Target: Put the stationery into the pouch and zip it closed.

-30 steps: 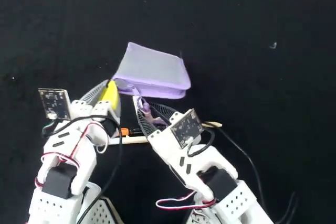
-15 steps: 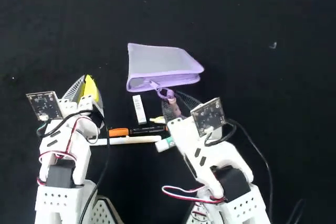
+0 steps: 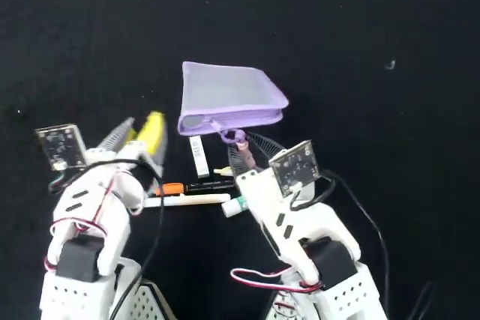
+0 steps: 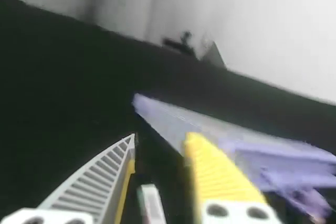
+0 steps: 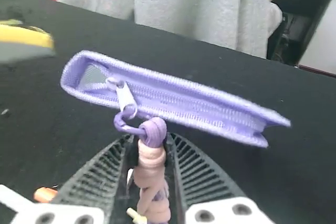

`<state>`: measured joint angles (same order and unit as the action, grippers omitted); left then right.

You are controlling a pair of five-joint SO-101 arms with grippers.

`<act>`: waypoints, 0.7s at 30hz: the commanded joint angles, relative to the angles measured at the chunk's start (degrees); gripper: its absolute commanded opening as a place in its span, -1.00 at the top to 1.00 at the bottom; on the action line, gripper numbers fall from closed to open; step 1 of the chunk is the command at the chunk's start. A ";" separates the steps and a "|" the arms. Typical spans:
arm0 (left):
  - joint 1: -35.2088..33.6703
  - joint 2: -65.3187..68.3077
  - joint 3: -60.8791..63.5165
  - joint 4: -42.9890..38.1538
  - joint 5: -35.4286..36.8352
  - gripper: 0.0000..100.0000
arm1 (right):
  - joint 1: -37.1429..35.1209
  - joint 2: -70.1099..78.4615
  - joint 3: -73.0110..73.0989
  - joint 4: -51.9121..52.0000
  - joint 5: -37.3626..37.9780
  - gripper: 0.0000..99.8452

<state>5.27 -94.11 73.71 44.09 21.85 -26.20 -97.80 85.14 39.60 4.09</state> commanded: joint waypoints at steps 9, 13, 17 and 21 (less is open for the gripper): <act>7.16 -0.70 -5.85 2.90 0.88 0.57 | -1.58 -0.66 -2.51 -0.26 -0.18 0.98; 6.81 -0.26 -4.00 0.88 -0.26 0.56 | -1.58 -0.66 -2.51 -0.26 -0.18 0.98; 6.73 -0.26 2.59 -7.30 -3.96 0.57 | -1.58 -0.66 -2.51 -0.18 -0.18 0.98; 6.73 -0.53 4.26 -8.44 -4.40 0.57 | -1.49 -0.66 -2.51 -0.18 -0.18 0.98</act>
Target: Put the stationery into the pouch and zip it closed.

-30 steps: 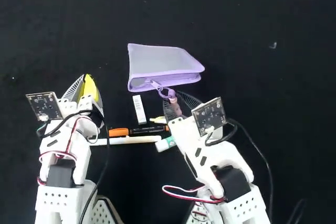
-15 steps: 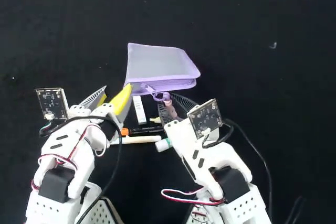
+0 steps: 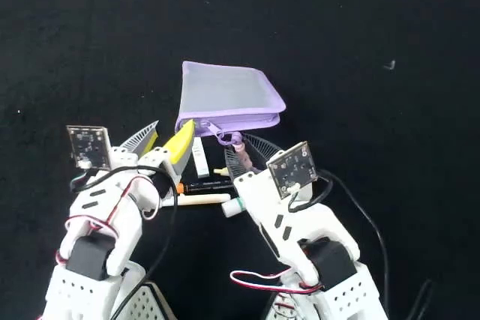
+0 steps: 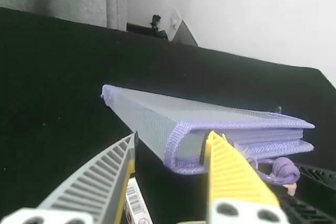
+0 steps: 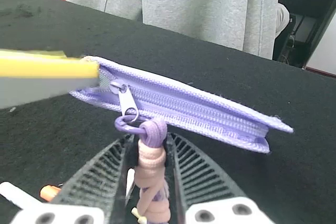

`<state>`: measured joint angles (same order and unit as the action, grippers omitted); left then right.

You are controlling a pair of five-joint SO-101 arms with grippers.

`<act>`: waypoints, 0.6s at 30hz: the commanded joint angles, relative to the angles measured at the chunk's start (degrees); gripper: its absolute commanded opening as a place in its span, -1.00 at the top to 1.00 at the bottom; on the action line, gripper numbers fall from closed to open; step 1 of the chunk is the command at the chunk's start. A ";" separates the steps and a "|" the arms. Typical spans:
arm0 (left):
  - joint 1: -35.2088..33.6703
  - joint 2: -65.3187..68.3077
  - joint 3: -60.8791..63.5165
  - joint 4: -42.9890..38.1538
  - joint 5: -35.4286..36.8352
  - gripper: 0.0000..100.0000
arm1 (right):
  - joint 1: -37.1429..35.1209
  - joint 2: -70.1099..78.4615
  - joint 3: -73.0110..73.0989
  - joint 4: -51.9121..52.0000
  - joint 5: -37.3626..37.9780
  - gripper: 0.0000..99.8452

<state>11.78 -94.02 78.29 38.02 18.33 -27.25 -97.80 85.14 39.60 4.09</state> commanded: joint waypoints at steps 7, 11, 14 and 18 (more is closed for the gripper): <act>0.04 -0.09 0.31 -2.81 -4.13 0.57 | -0.44 -0.66 -2.51 -0.09 -0.18 0.98; -2.95 -0.09 0.31 -2.90 -3.96 0.57 | -0.44 -0.66 -2.51 0.09 -0.18 0.98; -4.53 0.00 0.40 -3.43 -3.08 0.57 | -0.53 -0.66 -2.51 0.09 -0.26 0.98; -4.70 4.31 1.36 -7.03 -3.16 0.57 | -0.62 -0.66 -2.51 0.18 -0.35 0.98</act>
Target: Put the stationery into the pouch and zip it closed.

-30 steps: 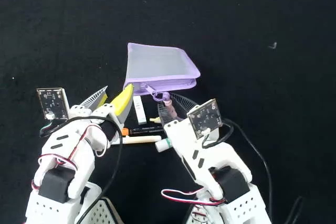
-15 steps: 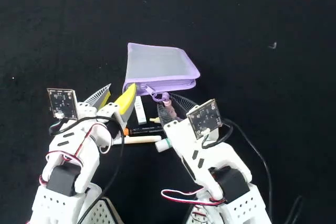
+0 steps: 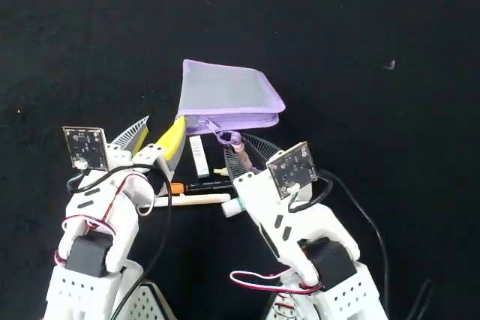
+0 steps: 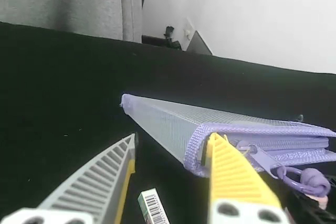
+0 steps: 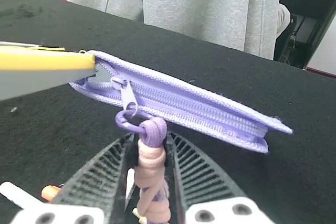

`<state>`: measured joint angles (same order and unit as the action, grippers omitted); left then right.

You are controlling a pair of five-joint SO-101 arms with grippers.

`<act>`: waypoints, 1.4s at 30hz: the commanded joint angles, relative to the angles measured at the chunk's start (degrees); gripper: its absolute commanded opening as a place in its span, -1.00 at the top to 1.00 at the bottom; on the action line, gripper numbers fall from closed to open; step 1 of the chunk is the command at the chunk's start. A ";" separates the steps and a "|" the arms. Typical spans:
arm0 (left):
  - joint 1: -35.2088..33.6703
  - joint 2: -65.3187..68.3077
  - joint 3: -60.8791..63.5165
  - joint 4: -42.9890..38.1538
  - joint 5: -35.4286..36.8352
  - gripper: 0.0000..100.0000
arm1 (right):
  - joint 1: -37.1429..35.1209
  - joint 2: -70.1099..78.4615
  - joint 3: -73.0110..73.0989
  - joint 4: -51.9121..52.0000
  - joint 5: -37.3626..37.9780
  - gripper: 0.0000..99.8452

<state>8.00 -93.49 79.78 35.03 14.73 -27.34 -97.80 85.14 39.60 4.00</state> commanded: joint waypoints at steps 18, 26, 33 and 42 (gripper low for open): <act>2.42 29.01 -6.29 -14.86 0.35 0.57 | -0.53 -0.66 -2.51 0.00 -0.18 0.98; 4.35 29.63 -4.62 -18.73 0.35 0.72 | -0.18 -0.66 -2.59 0.09 -0.18 0.98; 4.44 29.63 -4.62 -19.96 0.26 0.95 | -0.18 -0.66 -2.68 0.09 -0.18 0.98; 4.18 29.63 -3.65 -19.78 0.26 0.94 | 0.00 -0.66 -2.95 0.18 -0.09 0.98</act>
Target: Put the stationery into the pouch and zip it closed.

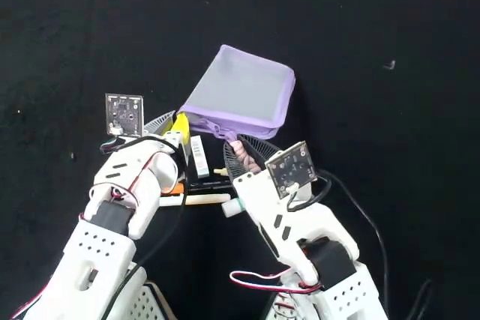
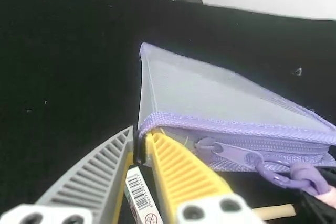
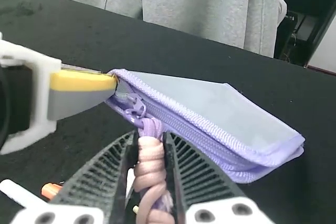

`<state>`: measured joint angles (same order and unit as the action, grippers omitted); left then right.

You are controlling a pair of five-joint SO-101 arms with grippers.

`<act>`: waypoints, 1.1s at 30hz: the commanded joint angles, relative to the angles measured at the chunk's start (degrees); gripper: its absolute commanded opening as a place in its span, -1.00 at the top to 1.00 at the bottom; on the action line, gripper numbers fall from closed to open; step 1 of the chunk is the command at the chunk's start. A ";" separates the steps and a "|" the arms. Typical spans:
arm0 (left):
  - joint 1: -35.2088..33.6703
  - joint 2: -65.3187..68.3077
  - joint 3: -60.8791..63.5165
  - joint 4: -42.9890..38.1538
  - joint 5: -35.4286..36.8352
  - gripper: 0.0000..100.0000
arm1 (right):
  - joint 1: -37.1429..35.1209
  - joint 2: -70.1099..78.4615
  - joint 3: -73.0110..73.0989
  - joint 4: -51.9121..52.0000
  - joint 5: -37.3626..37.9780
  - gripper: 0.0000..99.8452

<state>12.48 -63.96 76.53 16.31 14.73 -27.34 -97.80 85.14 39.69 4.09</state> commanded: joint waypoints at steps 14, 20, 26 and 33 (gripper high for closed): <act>-6.73 -0.53 0.66 -1.05 -4.48 0.94 | 9.41 -0.66 -8.04 4.40 -0.62 0.98; -11.47 -0.53 0.48 -1.05 -4.48 0.94 | 13.54 -0.66 -9.63 5.10 -0.62 0.98; -13.67 -0.53 0.48 -1.05 -4.48 0.94 | 18.46 -0.66 -10.95 5.10 -0.62 0.98; -13.14 -0.53 0.66 -1.05 -4.22 0.94 | 18.64 -0.66 -10.86 5.10 -0.70 0.98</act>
<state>1.85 -64.04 78.20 16.22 10.86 -11.69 -97.80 78.90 44.70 4.09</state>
